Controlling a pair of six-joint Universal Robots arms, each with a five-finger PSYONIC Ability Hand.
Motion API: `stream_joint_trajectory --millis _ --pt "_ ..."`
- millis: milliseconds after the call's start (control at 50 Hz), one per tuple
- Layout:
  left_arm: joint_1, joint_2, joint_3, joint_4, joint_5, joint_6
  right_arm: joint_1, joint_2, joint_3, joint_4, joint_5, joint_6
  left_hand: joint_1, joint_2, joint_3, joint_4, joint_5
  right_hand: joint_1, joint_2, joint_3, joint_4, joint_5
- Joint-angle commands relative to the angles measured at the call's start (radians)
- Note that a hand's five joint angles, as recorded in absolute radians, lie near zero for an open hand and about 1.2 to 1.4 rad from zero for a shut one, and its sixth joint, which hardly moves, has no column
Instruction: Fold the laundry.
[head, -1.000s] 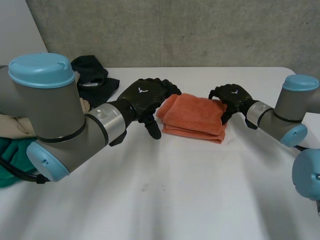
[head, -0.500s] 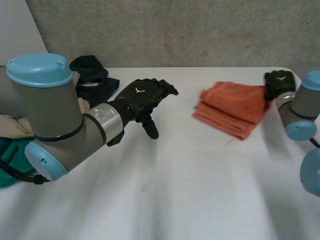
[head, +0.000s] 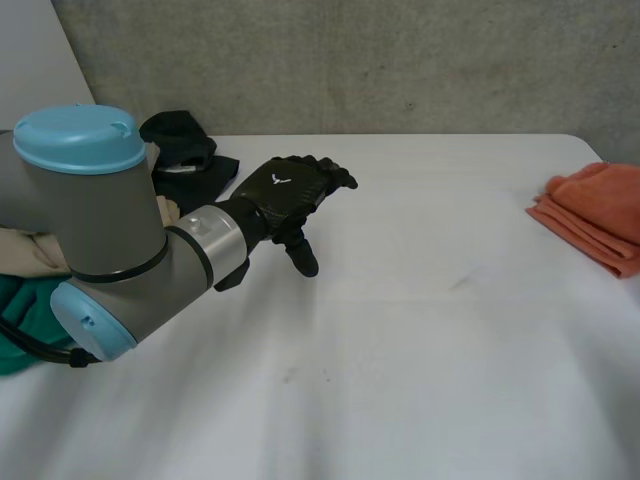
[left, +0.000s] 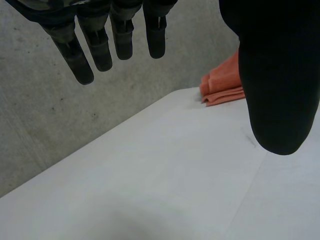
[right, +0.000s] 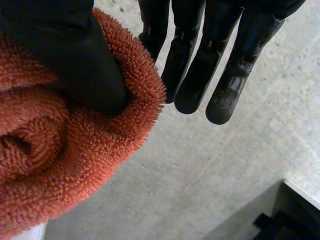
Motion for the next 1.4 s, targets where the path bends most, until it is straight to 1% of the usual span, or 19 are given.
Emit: stream_joint_trajectory --millis 20,140,220,360,420,440,580,720,820,880,960,980,1060,1100,1140,1220,1340,1360,1400 --pt "0.001 0.000 0.000 -0.001 -0.002 -0.002 -0.010 -0.007 0.058 0.012 0.008 0.000 -0.014 0.018 0.014 0.023 0.026 0.414 0.224 0.211 0.208 0.245" --pt "0.000 0.001 -0.006 -0.006 -0.002 -0.003 -0.001 -0.062 0.118 0.135 -0.014 -0.002 -0.014 0.018 0.014 0.023 0.026 0.414 0.224 0.211 0.208 0.245" --pt "0.000 0.009 -0.030 -0.004 -0.001 -0.003 -0.007 -0.137 0.190 0.219 -0.063 0.004 -0.014 0.018 0.014 0.023 0.026 0.414 0.224 0.211 0.208 0.245" --pt "0.000 0.011 -0.049 -0.006 0.001 -0.003 -0.044 -0.214 0.279 0.229 -0.104 0.006 -0.014 0.018 0.014 0.023 0.026 0.414 0.224 0.211 0.208 0.245" --pt "0.001 0.012 -0.053 -0.004 0.004 -0.003 -0.046 -0.228 0.296 0.232 -0.115 -0.006 -0.014 0.018 0.014 0.023 0.026 -0.580 -0.770 -0.783 -0.786 -0.749" --pt "0.000 0.012 -0.054 -0.004 0.004 -0.003 -0.044 -0.233 0.301 0.232 -0.116 -0.008 -0.014 0.018 0.014 0.023 0.026 -0.807 -0.997 -1.011 -1.014 -0.977" --pt "-0.003 0.020 -0.057 -0.004 -0.001 -0.005 -0.043 -0.377 0.428 0.148 -0.112 -0.057 -0.014 0.018 0.014 0.023 0.026 -0.807 -0.997 -1.011 -1.014 -0.977" --pt "0.023 0.086 -0.058 0.017 -0.037 -0.002 -0.009 -0.613 0.678 -0.188 -0.089 -0.176 -0.012 0.021 0.017 0.026 0.029 -0.807 -0.997 -1.011 -1.014 -0.977" --pt "0.095 0.135 -0.058 0.115 -0.180 0.001 0.157 -0.818 0.957 -0.493 -0.141 -0.170 -0.026 0.007 0.002 0.011 0.015 -0.807 -0.997 -1.011 -1.014 -0.977" --pt "0.150 0.152 -0.055 0.198 -0.260 0.024 0.281 -0.903 1.145 -0.670 -0.233 -0.163 -0.041 -0.008 -0.013 -0.003 0.000 -0.807 -0.997 -1.011 -1.014 -0.977" --pt "0.270 0.138 -0.044 0.261 -0.269 0.089 0.419 -0.961 1.353 -0.788 -0.392 -0.150 -0.047 -0.014 -0.018 -0.009 -0.006 -0.807 -0.997 -1.011 -1.014 -0.977" --pt "0.337 0.114 -0.038 0.273 -0.268 0.133 0.465 -0.980 1.417 -0.788 -0.459 -0.150 -0.047 -0.014 -0.018 -0.009 -0.006 -0.807 -0.997 -1.011 -1.014 -0.977" --pt "0.489 0.019 0.002 0.280 -0.252 0.277 0.548 -0.994 1.534 -0.734 -0.582 -0.152 -0.055 -0.023 -0.027 -0.018 -0.015 -0.807 -0.997 -1.011 -1.014 -0.977" --pt "0.538 -0.028 0.031 0.283 -0.242 0.339 0.568 -0.989 1.560 -0.684 -0.601 -0.152 -0.056 -0.023 -0.027 -0.018 -0.015 -0.807 -0.997 -1.011 -1.014 -0.977" --pt "0.582 -0.106 0.084 0.283 -0.231 0.421 0.583 -0.981 1.572 -0.599 -0.598 -0.153 -0.056 -0.023 -0.027 -0.018 -0.015 -0.807 -0.997 -1.011 -1.014 -0.977" --pt "0.642 -0.236 0.193 0.278 -0.200 0.504 0.588 -0.943 1.571 -0.453 -0.590 -0.184 -0.053 -0.020 -0.024 -0.015 -0.012 -0.807 -0.997 -1.011 -1.014 -0.977" --pt "0.712 -0.365 0.296 0.258 -0.133 0.512 0.579 -0.915 1.548 -0.361 -0.564 -0.288 0.006 0.039 0.034 0.043 0.047 -0.807 -0.997 -1.011 -1.014 -0.977" --pt "0.713 -0.379 0.307 0.258 -0.130 0.514 0.577 -0.915 1.540 -0.357 -0.546 -0.310 0.064 0.097 0.092 0.102 0.105 -0.807 -0.997 -1.011 -1.014 -0.977" --pt "0.712 -0.405 0.341 0.257 -0.127 0.514 0.577 -0.915 1.533 -0.356 -0.525 -0.324 0.445 0.478 0.473 0.482 0.486 -0.807 -0.997 -1.011 -1.014 -0.977"
